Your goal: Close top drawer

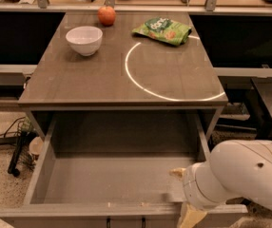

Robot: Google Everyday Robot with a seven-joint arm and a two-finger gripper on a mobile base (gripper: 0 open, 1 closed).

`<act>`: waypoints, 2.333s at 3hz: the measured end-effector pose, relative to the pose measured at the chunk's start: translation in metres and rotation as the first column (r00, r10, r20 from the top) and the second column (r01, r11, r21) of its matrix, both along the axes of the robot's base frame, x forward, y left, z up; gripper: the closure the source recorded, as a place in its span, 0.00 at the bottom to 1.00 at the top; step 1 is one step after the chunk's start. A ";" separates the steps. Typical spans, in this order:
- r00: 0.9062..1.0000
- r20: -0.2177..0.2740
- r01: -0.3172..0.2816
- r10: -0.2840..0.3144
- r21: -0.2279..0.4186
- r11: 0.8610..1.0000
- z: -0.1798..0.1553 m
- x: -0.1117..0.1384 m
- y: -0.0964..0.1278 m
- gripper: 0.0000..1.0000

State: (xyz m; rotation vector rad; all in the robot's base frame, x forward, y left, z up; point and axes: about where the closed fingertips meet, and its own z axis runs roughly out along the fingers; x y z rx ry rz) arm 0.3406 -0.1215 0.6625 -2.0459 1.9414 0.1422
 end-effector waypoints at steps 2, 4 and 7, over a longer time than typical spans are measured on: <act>1.000 0.020 -0.014 0.014 0.030 0.999 0.000 0.015 0.019 0.85; 0.998 0.055 -0.031 0.029 0.052 0.998 0.008 0.034 0.033 1.00; 0.992 0.117 -0.063 0.053 0.086 0.994 0.021 0.069 0.067 1.00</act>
Offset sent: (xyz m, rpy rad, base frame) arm 0.0454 0.0466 0.0076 0.0784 -0.0660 0.0360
